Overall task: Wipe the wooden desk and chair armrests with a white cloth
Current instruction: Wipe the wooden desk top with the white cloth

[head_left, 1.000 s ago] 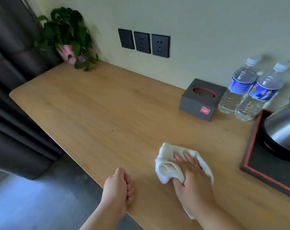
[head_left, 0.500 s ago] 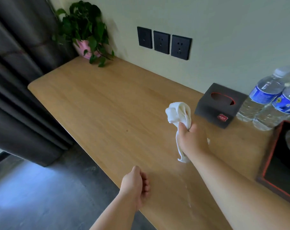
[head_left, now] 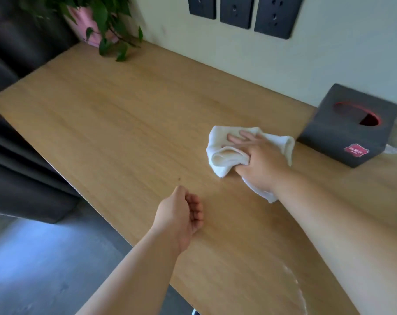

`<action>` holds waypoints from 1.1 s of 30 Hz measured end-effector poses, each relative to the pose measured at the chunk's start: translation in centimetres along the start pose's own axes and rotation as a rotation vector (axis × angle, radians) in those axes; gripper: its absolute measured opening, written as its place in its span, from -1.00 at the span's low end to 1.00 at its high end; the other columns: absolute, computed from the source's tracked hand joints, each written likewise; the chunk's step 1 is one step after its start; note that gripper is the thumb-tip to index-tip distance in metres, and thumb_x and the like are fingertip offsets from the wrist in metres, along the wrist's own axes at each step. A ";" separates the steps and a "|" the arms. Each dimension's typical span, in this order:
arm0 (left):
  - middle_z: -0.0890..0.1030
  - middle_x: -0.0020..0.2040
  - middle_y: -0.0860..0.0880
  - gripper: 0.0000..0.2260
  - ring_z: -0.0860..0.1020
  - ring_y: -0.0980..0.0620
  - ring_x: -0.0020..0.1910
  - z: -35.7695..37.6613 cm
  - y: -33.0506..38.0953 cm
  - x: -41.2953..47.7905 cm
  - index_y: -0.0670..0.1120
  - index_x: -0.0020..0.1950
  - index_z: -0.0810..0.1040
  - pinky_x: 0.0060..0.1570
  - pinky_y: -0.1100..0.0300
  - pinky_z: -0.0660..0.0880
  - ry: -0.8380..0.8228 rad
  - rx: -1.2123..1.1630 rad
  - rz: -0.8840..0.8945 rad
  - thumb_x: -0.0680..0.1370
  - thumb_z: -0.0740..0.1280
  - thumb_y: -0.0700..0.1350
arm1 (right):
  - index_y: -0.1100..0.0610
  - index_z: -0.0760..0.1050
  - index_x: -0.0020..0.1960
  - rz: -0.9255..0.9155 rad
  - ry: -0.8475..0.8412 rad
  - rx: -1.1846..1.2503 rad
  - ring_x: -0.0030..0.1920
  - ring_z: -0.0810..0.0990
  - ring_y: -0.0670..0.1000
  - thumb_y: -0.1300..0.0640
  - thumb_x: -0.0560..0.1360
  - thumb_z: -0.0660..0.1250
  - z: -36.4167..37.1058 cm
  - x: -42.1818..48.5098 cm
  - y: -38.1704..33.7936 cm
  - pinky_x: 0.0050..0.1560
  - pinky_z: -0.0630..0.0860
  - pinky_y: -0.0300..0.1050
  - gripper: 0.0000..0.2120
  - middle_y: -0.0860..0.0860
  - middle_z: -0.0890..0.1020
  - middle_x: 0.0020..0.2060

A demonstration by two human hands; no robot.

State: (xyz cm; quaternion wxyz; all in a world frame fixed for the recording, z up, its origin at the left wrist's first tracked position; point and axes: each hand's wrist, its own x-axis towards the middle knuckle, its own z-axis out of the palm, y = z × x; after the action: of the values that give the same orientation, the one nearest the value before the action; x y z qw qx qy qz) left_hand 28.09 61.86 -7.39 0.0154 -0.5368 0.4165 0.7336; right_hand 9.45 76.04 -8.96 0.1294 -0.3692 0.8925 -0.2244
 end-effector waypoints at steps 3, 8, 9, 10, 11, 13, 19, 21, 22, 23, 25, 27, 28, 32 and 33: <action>0.48 -0.46 -0.06 -0.78 0.38 0.01 -0.55 -0.3 -1.5 -1.5 -0.11 -0.30 0.49 -0.53 0.21 0.36 -0.002 -0.017 -0.041 0.52 0.17 -0.13 | -0.20 0.59 0.35 -0.125 -0.049 0.157 0.55 0.15 -0.27 0.14 0.47 0.39 1.3 -3.1 -2.2 0.59 -0.06 -0.14 -0.51 -0.26 0.48 0.45; 0.48 -0.45 -0.07 -0.73 0.38 0.01 -0.55 -1.0 -5.0 -5.5 -0.12 -0.37 0.49 -0.59 0.20 0.36 -0.033 -0.087 -0.103 0.52 0.18 -0.17 | -0.16 0.62 0.31 -0.179 -0.117 0.272 0.55 0.20 -0.26 0.10 0.49 0.42 2.5 -9.6 -2.6 0.59 0.06 -0.04 -0.59 -0.20 0.54 0.41; 0.48 -0.45 -0.07 -0.73 0.38 0.00 -0.55 -0.9 -6.0 -6.4 -0.12 -0.37 0.49 -0.58 0.21 0.36 -0.028 -0.089 -0.100 0.52 0.17 -0.18 | -0.19 0.61 0.31 -0.164 -0.136 0.285 0.56 0.21 -0.20 0.07 0.50 0.41 2.6 -11.0 -2.3 0.59 0.07 -0.02 -0.60 -0.18 0.53 0.43; 0.49 -0.46 -0.08 -0.73 0.39 0.00 -0.55 -0.8 -7.0 -7.3 -0.13 -0.36 0.49 -0.58 0.22 0.37 -0.024 -0.089 -0.094 0.53 0.17 -0.18 | -0.21 0.61 0.31 -0.153 -0.156 0.303 0.57 0.22 -0.18 0.05 0.51 0.40 2.6 -12.5 -1.9 0.59 0.08 -0.01 -0.61 -0.19 0.52 0.43; 0.50 -0.46 -0.08 -0.73 0.41 0.00 -0.56 -0.7 -8.2 -8.3 -0.14 -0.34 0.50 -0.58 0.22 0.38 -0.022 -0.090 -0.089 0.54 0.17 -0.18 | -0.23 0.61 0.29 -0.149 -0.173 0.326 0.56 0.23 -0.19 0.03 0.51 0.37 2.5 -14.1 -1.6 0.59 0.10 -0.01 -0.62 -0.20 0.52 0.43; 0.51 -0.45 -0.09 -0.72 0.43 0.00 -0.56 -0.6 -10.7 -10.2 -0.16 -0.33 0.51 -0.58 0.23 0.41 -0.026 -0.112 -0.079 0.55 0.16 -0.18 | -0.29 0.62 0.24 -0.156 -0.201 0.360 0.54 0.26 -0.21 -0.03 0.48 0.29 2.2 -17.6 -0.8 0.58 0.11 -0.02 -0.63 -0.21 0.54 0.41; 0.53 -0.41 -0.09 -0.73 0.47 0.01 -0.54 -1.7 -19.5 -15.1 -0.12 -0.32 0.51 -0.58 0.19 0.46 0.007 -0.183 -0.068 0.56 0.20 -0.15 | -0.25 0.61 0.29 -0.150 -0.250 0.340 0.55 0.29 -0.12 -0.11 0.46 0.27 1.7 -28.1 2.1 0.57 0.15 0.06 -0.58 -0.21 0.55 0.40; 0.51 -0.41 -0.07 -0.73 0.46 0.02 -0.54 -1.9 -22.2 -15.9 -0.11 -0.32 0.52 -0.57 0.19 0.46 0.046 -0.187 -0.087 0.56 0.20 -0.13 | -0.22 0.62 0.30 -0.166 -0.239 0.321 0.54 0.31 -0.12 -0.11 0.47 0.29 1.2 -31.3 2.2 0.58 0.15 0.05 -0.58 -0.19 0.56 0.39; 0.51 -0.41 -0.07 -0.73 0.46 0.03 -0.54 -1.8 -23.6 -16.3 -0.12 -0.30 0.52 -0.56 0.19 0.46 0.064 -0.190 -0.111 0.57 0.19 -0.13 | -0.19 0.63 0.30 -0.179 -0.227 0.331 0.52 0.34 -0.14 -0.08 0.47 0.29 0.8 -33.0 2.0 0.57 0.16 0.02 -0.59 -0.17 0.58 0.38; 0.51 -0.42 -0.06 -0.74 0.46 0.04 -0.55 -1.6 -24.8 -16.5 -0.12 -0.28 0.52 -0.55 0.20 0.46 0.074 -0.200 -0.137 0.58 0.18 -0.14 | -0.16 0.65 0.27 -0.179 -0.209 0.370 0.48 0.40 -0.15 -0.04 0.46 0.30 0.5 -34.4 1.8 0.55 0.20 -0.03 -0.60 -0.15 0.62 0.33; 0.52 -0.44 -0.05 -0.74 0.47 0.04 -0.56 -1.1 -26.6 -16.6 -0.13 -0.27 0.52 -0.55 0.22 0.47 0.061 -0.217 -0.177 0.58 0.16 -0.17 | -0.17 0.73 0.01 -0.021 -0.129 0.558 0.15 0.63 -0.13 0.05 0.40 0.32 -1.1 -36.6 1.0 0.27 0.45 -0.06 -0.72 -0.16 0.72 0.04; 0.48 -0.45 -0.05 -0.73 0.44 0.02 -0.55 -0.5 -27.7 -16.2 -0.10 -0.32 0.46 -0.54 0.23 0.47 0.026 -0.204 -0.183 0.56 0.13 -0.20 | 0.02 0.58 -0.36 0.212 0.095 0.742 -0.30 0.56 -0.08 0.02 0.34 0.33 -3.1 -36.7 1.5 -0.16 0.45 -0.05 -0.86 -0.13 0.60 -0.39; 0.42 -0.45 -0.05 -0.73 0.39 0.01 -0.53 -0.1 -28.0 -15.8 -0.07 -0.36 0.40 -0.53 0.23 0.46 0.014 -0.188 -0.178 0.54 0.12 -0.21 | 0.13 0.51 -0.36 0.281 0.230 0.711 -0.36 0.51 -0.06 -0.02 0.35 0.33 -4.2 -36.1 2.2 -0.23 0.43 -0.03 -0.77 -0.09 0.53 -0.45; 0.43 -0.38 -0.10 -0.73 0.38 -0.04 -0.45 0.3 -29.8 -13.8 -0.10 -0.32 0.40 -0.50 0.21 0.48 0.066 -0.184 -0.177 0.57 0.09 -0.23 | -0.12 0.51 -0.31 0.233 0.329 0.429 -0.38 0.53 -0.23 -0.02 0.46 0.29 -7.0 -32.1 3.3 -0.35 0.37 -0.36 -0.83 -0.22 0.57 -0.47; 0.49 -0.39 -0.12 -0.73 0.44 -0.05 -0.45 0.3 -30.2 -13.4 -0.15 -0.27 0.44 -0.49 0.21 0.52 0.074 -0.192 -0.181 0.60 0.09 -0.23 | -0.19 0.53 -0.25 0.201 0.274 0.366 -0.27 0.57 -0.26 0.04 0.50 0.29 -6.5 -31.3 3.4 -0.26 0.37 -0.43 -0.81 -0.24 0.61 -0.38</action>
State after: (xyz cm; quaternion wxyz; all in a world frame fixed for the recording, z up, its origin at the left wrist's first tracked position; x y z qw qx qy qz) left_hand 47.71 87.44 -14.62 0.0143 -0.5979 0.2944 0.7454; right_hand 26.53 102.61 -2.99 0.0936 -0.2149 0.8786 -0.4161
